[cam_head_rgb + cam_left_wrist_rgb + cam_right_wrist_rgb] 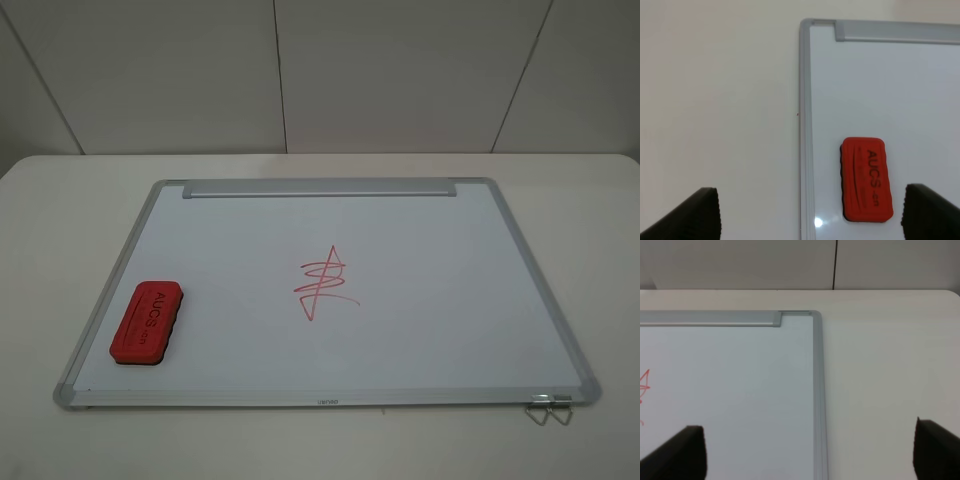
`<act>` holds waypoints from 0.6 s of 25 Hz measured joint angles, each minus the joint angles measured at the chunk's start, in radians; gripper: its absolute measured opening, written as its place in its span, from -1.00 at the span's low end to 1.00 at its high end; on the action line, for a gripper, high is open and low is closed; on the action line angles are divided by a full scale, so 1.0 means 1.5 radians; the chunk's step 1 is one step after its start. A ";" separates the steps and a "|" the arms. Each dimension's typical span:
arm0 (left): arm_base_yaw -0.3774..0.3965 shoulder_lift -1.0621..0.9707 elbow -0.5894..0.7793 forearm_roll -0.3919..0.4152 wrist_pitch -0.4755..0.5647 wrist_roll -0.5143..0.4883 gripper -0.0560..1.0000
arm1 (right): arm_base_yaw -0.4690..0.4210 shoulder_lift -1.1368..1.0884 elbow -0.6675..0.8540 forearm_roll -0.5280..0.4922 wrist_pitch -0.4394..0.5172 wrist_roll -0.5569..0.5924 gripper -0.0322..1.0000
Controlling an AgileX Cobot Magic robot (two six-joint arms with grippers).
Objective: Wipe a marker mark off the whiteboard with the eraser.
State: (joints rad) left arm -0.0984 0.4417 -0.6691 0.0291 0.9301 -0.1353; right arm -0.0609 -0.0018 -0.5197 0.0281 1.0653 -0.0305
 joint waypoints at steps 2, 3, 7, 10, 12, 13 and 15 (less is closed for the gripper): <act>0.000 -0.030 0.018 -0.012 0.015 0.011 0.48 | 0.000 0.000 0.000 0.000 0.000 0.000 0.43; 0.000 -0.045 0.027 -0.019 0.025 0.022 0.48 | 0.000 0.000 0.000 0.000 0.000 0.000 0.43; 0.000 -0.103 0.053 -0.038 0.066 0.059 0.48 | 0.000 0.000 0.000 0.000 0.000 0.000 0.43; 0.000 -0.151 0.057 -0.044 0.085 0.065 0.48 | 0.000 0.000 0.000 0.000 0.000 0.000 0.43; 0.000 -0.186 0.057 -0.044 0.094 0.068 0.48 | 0.000 0.000 0.000 0.000 0.000 0.000 0.43; 0.000 -0.200 0.059 -0.044 0.095 0.069 0.48 | 0.000 0.000 0.000 0.000 0.000 0.000 0.43; 0.000 -0.230 0.070 -0.044 0.099 0.074 0.48 | 0.000 0.000 0.000 0.000 0.000 0.000 0.43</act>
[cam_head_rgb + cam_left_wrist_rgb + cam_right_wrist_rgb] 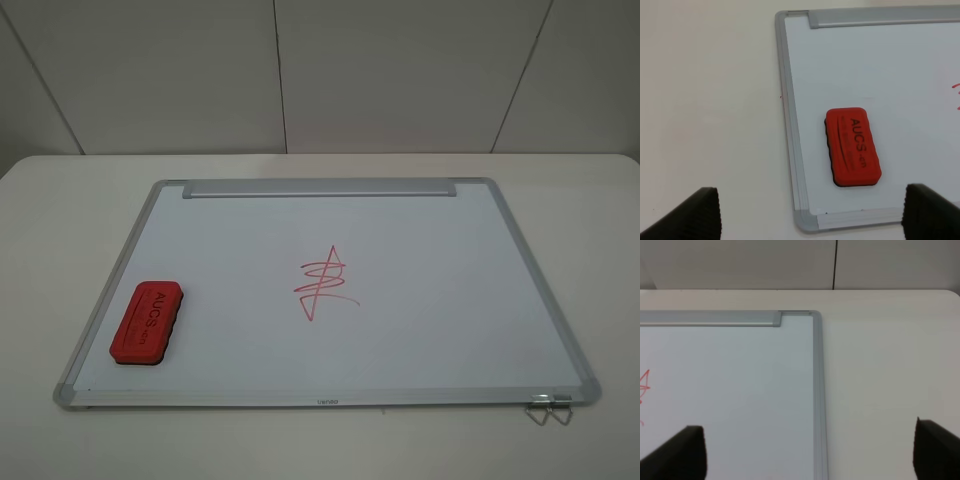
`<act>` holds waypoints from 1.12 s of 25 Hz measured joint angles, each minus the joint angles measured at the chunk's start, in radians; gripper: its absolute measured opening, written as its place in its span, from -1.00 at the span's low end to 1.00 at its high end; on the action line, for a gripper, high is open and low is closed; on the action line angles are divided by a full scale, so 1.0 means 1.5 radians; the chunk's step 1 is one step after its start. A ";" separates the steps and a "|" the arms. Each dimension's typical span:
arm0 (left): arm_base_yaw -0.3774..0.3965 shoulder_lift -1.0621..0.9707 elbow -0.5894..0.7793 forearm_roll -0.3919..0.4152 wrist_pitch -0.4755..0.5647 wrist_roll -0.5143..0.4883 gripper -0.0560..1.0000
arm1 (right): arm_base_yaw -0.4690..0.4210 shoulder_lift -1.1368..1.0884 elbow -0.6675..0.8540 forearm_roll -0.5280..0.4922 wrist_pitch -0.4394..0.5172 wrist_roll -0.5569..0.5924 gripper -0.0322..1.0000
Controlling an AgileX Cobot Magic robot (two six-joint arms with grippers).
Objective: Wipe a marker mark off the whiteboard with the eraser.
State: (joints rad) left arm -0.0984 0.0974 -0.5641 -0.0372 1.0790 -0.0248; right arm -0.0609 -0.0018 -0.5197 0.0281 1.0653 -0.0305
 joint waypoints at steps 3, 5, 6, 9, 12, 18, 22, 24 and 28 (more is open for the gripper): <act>0.000 -0.035 0.023 0.000 0.006 0.003 0.48 | 0.000 0.000 0.000 0.000 0.000 0.000 0.43; 0.000 -0.053 0.031 0.000 0.004 0.005 0.48 | 0.000 0.000 0.000 0.000 0.000 0.000 0.43; 0.000 -0.060 0.034 0.001 0.000 0.005 0.48 | 0.000 0.000 0.000 0.000 0.000 0.000 0.43; 0.000 -0.069 0.039 0.005 -0.006 0.005 0.48 | 0.000 0.000 0.000 0.000 0.000 0.000 0.43; 0.000 -0.069 0.040 0.005 -0.009 0.005 0.48 | 0.000 0.000 0.000 0.000 0.000 0.000 0.43; 0.000 -0.069 0.040 0.005 -0.009 0.005 0.48 | 0.000 0.000 0.000 0.000 0.000 0.000 0.43; 0.000 -0.069 0.040 0.005 -0.009 0.005 0.48 | 0.000 0.000 0.000 0.000 0.000 0.000 0.43; 0.000 -0.069 0.040 0.005 -0.009 0.005 0.48 | 0.000 0.000 0.000 0.000 0.000 0.000 0.43; 0.000 -0.069 0.040 0.005 -0.009 0.005 0.48 | 0.000 0.000 0.000 0.000 0.000 0.000 0.43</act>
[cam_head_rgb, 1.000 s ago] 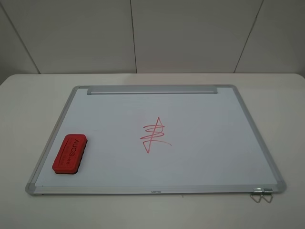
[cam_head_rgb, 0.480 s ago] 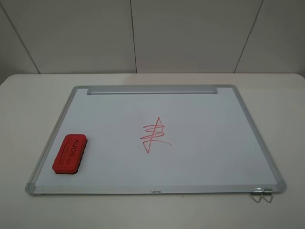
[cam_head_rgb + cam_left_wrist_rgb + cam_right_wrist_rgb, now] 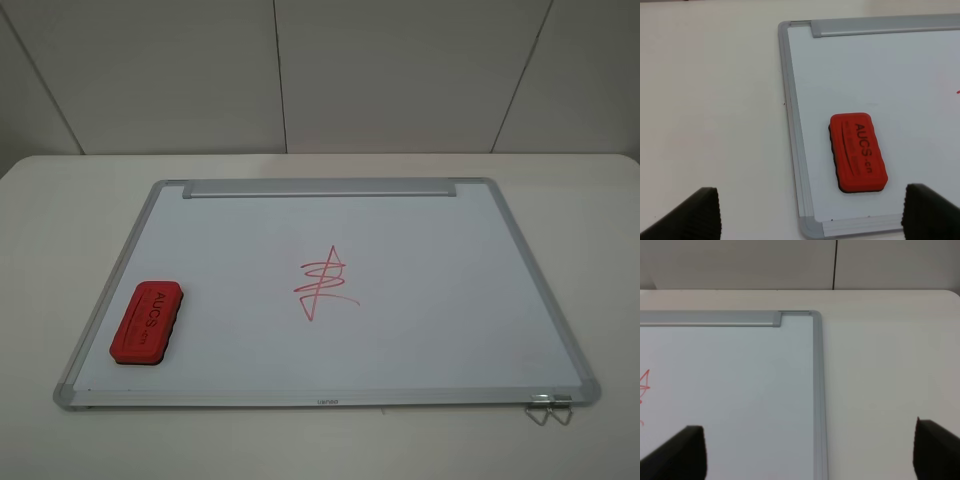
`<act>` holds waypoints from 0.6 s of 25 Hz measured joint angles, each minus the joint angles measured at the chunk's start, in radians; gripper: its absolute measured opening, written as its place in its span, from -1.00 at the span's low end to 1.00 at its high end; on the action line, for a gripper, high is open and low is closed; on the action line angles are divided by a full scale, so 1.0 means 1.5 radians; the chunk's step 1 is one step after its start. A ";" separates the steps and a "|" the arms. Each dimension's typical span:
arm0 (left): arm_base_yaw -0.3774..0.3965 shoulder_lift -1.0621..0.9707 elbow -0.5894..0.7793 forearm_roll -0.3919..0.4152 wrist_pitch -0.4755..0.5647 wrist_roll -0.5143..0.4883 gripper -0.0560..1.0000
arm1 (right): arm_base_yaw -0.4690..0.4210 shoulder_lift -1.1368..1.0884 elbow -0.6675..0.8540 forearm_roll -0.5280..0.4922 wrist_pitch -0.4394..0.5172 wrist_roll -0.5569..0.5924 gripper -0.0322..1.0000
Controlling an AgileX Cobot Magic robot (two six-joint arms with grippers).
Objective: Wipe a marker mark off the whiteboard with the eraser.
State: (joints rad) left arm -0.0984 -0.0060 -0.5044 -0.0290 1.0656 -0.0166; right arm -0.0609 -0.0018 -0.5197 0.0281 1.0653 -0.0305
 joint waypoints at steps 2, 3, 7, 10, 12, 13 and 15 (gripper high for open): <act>0.000 0.000 0.000 0.000 0.000 0.000 0.48 | 0.000 0.000 0.000 0.000 0.000 0.000 0.43; 0.000 0.000 0.000 0.000 0.000 0.000 0.48 | 0.000 0.000 0.000 0.000 0.000 0.000 0.43; 0.020 0.000 0.000 0.000 0.000 0.000 0.48 | 0.000 0.000 0.000 0.000 0.000 0.000 0.43; 0.035 0.000 0.000 0.001 0.000 0.000 0.48 | 0.000 0.000 0.000 0.000 0.000 0.000 0.43; 0.036 0.000 0.000 0.001 0.000 0.000 0.48 | 0.000 0.000 0.000 0.000 0.000 0.000 0.43; 0.036 0.000 0.000 0.001 0.000 0.000 0.48 | 0.000 0.000 0.000 0.000 0.000 0.000 0.43; 0.036 0.000 0.000 0.001 0.000 0.000 0.48 | 0.000 0.000 0.000 0.000 0.000 0.000 0.43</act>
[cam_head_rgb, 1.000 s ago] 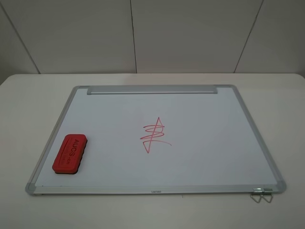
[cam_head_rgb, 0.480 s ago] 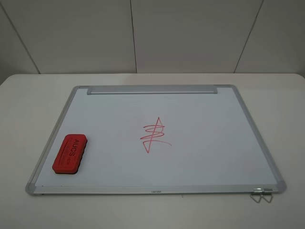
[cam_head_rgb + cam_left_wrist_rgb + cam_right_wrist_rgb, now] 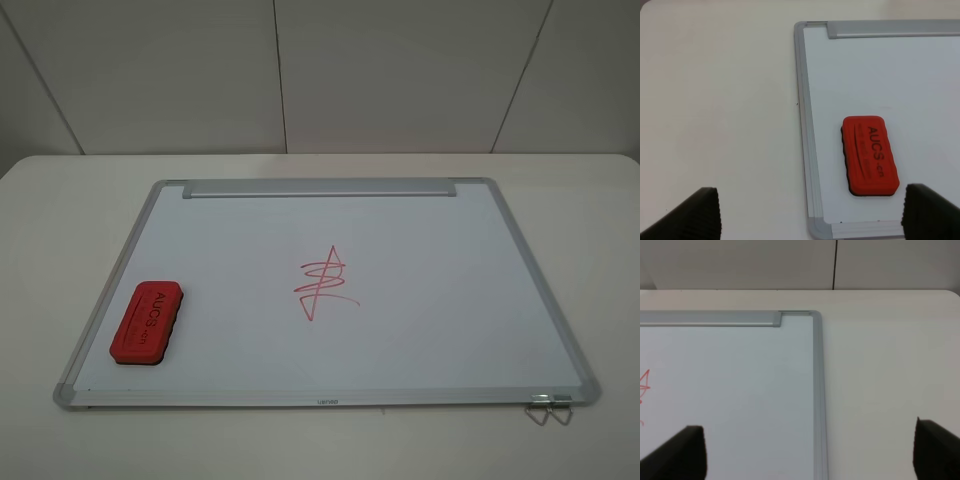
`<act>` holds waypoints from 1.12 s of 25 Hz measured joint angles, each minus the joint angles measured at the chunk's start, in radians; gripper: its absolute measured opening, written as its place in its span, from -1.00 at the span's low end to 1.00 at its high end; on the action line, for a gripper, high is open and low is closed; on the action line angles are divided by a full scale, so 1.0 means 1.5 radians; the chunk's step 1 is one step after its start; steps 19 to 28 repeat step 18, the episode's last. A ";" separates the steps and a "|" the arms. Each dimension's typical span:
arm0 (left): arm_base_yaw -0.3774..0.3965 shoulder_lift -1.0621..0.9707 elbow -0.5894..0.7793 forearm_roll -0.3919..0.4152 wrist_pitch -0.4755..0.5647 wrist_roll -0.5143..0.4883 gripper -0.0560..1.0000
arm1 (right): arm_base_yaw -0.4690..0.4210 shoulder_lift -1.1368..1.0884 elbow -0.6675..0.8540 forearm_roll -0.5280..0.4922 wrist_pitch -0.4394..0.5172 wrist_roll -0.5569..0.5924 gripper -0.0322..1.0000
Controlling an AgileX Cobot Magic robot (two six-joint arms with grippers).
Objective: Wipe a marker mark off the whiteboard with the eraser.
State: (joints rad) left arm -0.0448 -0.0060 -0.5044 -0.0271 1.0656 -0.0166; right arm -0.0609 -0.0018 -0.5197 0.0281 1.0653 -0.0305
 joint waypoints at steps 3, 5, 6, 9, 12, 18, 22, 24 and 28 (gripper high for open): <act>0.000 0.000 0.000 0.000 0.000 0.000 0.48 | 0.000 0.000 0.000 0.000 0.000 0.000 0.43; 0.000 0.000 0.000 0.000 0.000 0.000 0.48 | 0.000 0.000 0.000 0.000 0.000 0.000 0.43; 0.000 0.000 0.000 0.000 0.000 0.000 0.48 | 0.000 0.000 0.000 0.000 0.000 0.000 0.43; 0.000 0.000 0.000 0.000 0.000 0.000 0.48 | 0.000 0.000 0.000 0.000 0.000 0.000 0.43; 0.000 0.000 0.000 0.000 0.000 0.000 0.48 | 0.000 0.000 0.000 0.000 0.000 0.000 0.43; 0.000 0.000 0.000 0.000 0.000 0.000 0.48 | 0.000 0.000 0.000 0.000 0.000 0.000 0.43; 0.000 0.000 0.000 0.000 0.000 0.000 0.48 | 0.000 0.000 0.000 0.000 0.000 0.000 0.43; 0.000 0.000 0.000 0.000 0.000 0.000 0.48 | 0.000 0.000 0.000 0.000 0.000 0.000 0.43; 0.000 0.000 0.000 0.000 0.000 0.000 0.48 | 0.000 0.000 0.000 0.000 0.000 0.000 0.43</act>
